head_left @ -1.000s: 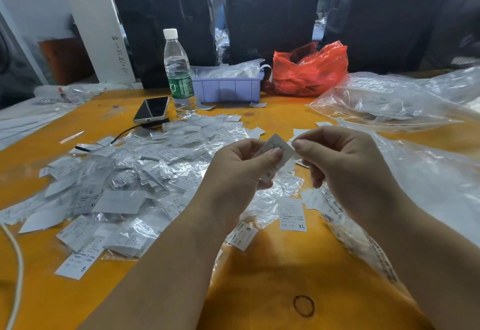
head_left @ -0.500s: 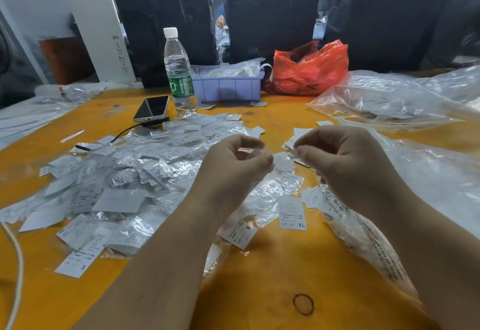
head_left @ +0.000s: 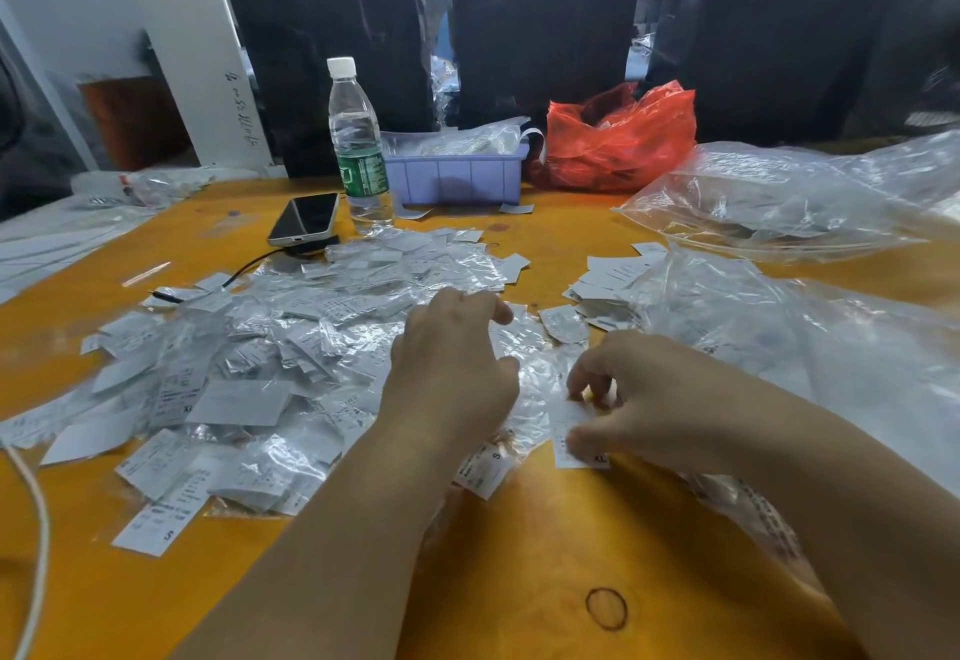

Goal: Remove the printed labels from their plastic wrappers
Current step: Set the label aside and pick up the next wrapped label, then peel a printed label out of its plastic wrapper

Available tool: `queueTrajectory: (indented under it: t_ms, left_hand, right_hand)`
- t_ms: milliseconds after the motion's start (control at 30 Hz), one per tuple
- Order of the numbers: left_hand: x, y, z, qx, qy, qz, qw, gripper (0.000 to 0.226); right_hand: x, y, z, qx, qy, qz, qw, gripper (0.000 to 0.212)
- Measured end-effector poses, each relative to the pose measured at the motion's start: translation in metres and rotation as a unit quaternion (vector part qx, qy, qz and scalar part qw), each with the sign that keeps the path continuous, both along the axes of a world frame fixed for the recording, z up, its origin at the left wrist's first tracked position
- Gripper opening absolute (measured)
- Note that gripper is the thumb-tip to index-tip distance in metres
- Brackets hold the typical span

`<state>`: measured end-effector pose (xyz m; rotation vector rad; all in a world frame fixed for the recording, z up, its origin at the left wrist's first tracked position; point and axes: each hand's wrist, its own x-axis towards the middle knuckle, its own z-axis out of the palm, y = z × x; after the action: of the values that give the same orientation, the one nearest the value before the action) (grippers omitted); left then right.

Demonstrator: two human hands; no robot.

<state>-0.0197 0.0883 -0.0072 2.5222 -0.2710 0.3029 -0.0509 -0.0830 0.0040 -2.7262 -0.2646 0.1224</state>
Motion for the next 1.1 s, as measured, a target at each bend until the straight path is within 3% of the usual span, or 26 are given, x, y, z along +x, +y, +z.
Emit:
queueTrajectory:
  t_ms: [100,200,400,567,667,733,933,1100]
  left_hand:
    - [-0.003,-0.004,-0.001,-0.029,-0.017,-0.033,0.999,0.028]
    - [-0.006,-0.008,-0.001,-0.102,-0.005,-0.077,0.992,0.017]
    - [-0.012,-0.013,0.005,-0.182,0.082,-0.174,0.964,0.015]
    - [-0.008,-0.011,0.008,-0.256,0.090,-0.182,0.945,0.013]
    - [-0.008,-0.013,0.007,-0.287,0.100,-0.185,0.935,0.002]
    - [-0.008,-0.014,0.006,-0.301,0.105,-0.189,0.929,0.007]
    - [-0.014,-0.021,0.004,-0.278,0.105,-0.198,0.934,0.012]
    - [-0.019,-0.024,0.002,-0.249,0.107,-0.210,0.939,0.011]
  right_hand:
    - [0.002,-0.002,-0.004,0.012,-0.023,0.009,1.000,0.016]
    - [0.003,-0.003,-0.006,0.026,-0.044,0.014,0.999,0.017]
    - [0.004,-0.006,0.004,0.243,-0.119,-0.002,0.963,0.018]
    - [0.001,-0.003,0.006,0.306,-0.160,0.010,0.939,0.026]
    - [-0.004,-0.004,0.011,0.242,-0.173,0.012,0.955,0.038]
    - [-0.010,-0.007,0.018,0.170,-0.172,0.021,0.970,0.041]
    - [-0.038,-0.025,0.037,0.044,-0.227,-0.008,0.973,0.017]
    - [-0.056,-0.036,0.024,-0.143,-0.074,-0.082,0.984,0.035]
